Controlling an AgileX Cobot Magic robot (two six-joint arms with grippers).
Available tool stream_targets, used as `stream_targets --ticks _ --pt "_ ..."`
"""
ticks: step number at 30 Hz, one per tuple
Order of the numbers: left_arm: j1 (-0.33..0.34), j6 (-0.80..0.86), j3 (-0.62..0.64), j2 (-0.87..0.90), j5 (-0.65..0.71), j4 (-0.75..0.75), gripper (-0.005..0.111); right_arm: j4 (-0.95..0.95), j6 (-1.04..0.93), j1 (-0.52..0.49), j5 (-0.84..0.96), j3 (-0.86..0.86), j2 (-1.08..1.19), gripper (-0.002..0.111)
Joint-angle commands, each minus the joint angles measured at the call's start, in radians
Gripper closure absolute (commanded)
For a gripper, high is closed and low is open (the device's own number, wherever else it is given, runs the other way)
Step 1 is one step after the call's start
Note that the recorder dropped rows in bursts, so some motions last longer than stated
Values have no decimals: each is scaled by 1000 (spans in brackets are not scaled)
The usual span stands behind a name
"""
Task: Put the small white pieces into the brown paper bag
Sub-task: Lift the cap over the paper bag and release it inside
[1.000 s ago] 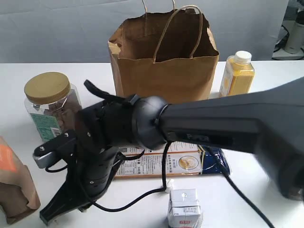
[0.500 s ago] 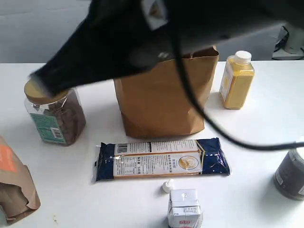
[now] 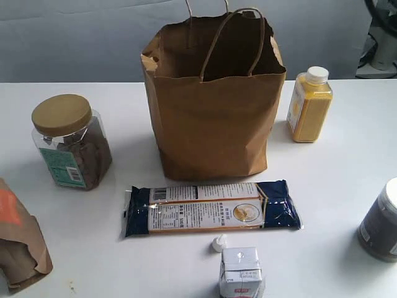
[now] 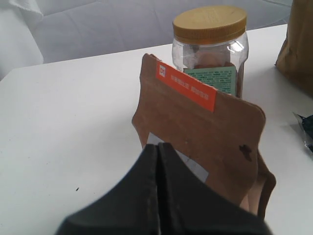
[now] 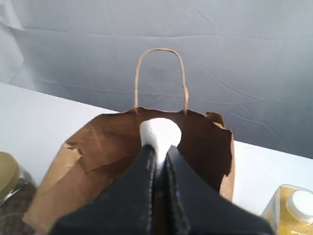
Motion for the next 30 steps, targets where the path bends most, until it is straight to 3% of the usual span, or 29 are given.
stream_targets --ticks 1,7,12,14,21,30 --pt "-8 -2 3 -3 -6 -9 107 107 -140 -78 -32 -9 74 108" --pt "-8 -2 3 -3 -6 -9 107 281 -356 -112 84 -166 216 108" --pt "-8 -2 3 -3 -6 -9 107 300 -379 -112 159 -286 301 108" --pt "-8 -2 3 -3 -6 -9 107 300 -397 -112 183 -313 322 102" --pt "-8 -2 3 -3 -6 -9 107 302 -399 -112 198 -323 328 62" --pt "-8 -2 3 -3 -6 -9 107 317 -407 -111 215 -323 323 59"
